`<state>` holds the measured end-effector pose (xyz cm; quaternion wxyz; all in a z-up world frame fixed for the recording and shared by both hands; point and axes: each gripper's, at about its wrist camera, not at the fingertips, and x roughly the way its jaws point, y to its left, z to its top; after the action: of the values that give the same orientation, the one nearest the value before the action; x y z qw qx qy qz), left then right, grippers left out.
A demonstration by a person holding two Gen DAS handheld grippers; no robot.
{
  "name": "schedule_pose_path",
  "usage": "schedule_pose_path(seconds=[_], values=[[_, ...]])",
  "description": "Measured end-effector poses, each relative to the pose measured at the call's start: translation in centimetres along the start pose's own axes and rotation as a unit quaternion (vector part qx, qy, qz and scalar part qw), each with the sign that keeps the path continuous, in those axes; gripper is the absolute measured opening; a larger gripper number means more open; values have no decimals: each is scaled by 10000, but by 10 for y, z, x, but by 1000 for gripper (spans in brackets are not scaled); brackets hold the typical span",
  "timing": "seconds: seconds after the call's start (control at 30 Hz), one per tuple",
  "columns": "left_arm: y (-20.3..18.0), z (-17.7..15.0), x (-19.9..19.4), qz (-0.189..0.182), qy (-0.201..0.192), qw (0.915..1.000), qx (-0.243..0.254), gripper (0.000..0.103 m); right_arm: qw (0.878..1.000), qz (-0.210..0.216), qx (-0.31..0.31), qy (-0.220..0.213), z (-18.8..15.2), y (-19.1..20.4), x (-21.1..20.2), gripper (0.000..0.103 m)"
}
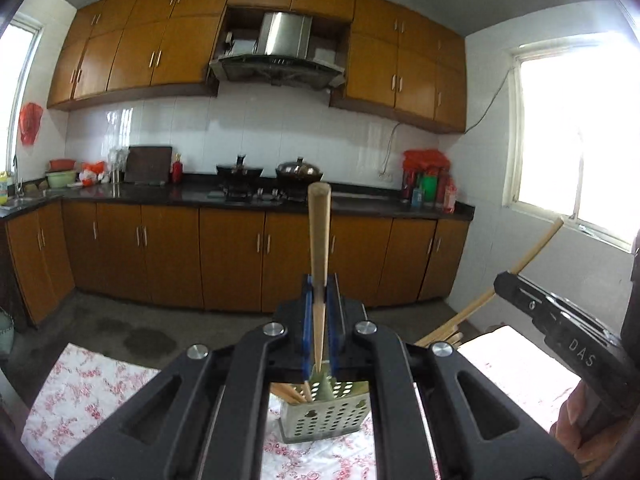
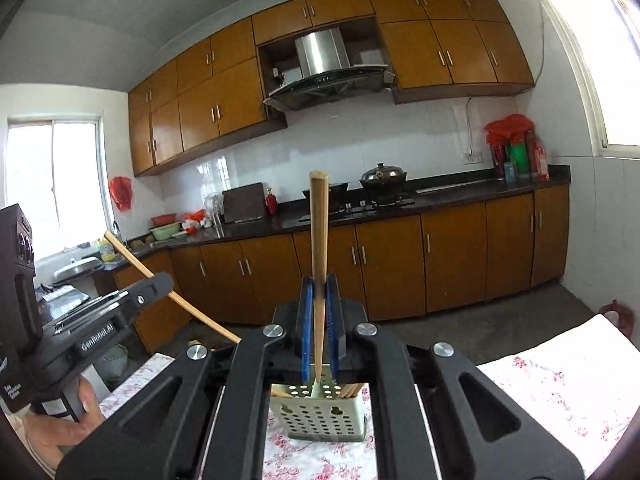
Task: Organize utensils
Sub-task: 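Lower both chopsticks into the holder and open both tools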
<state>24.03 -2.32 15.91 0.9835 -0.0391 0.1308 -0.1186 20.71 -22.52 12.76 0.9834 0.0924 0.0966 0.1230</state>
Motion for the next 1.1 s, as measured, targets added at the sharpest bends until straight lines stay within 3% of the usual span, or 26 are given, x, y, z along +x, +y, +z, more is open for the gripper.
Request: schedule_pose_path(seconds=[0.17, 0.57, 0.63, 0.67, 0.7, 0.77, 0.83, 0.9, 1.0, 1.03, 1.1], values=[[12, -12, 25, -8, 239, 9992, -311, 8, 9992, -98, 9, 377, -16, -3, 28, 7], [18, -17, 42, 56, 296, 9991, -283, 10, 9973, -204, -124, 694, -27, 6, 41, 8], [18, -16, 39, 79, 266, 9993, -264, 22, 9972, -215, -98, 704, -26, 4, 40, 23], [19, -15, 36, 103, 239, 9993, -260, 27, 9976, -216, -65, 661, -25, 4, 37, 43], [19, -14, 34, 122, 212, 9994, -254, 34, 9979, -214, -54, 615, -24, 4, 35, 50], [20, -13, 28, 176, 173, 9994, -236, 42, 9983, -242, -71, 531, -20, 4, 26, 51], [24, -11, 19, 272, 130, 9993, -212, 56, 9985, -282, -93, 455, -17, 3, 17, 60], [27, -12, 7, 435, 61, 9990, -129, 69, 9988, -330, -151, 337, -16, 3, 2, 80], [32, -20, -15, 691, 0, 9976, -10, 90, 9978, -558, -338, 151, -20, 7, -21, 101], [32, -24, -23, 807, -17, 9967, 28, 97, 9971, -653, -388, 109, -22, 8, -28, 101], [32, -34, -41, 1095, -43, 9939, 141, 99, 9950, -877, -476, 101, -28, 11, -40, 101]])
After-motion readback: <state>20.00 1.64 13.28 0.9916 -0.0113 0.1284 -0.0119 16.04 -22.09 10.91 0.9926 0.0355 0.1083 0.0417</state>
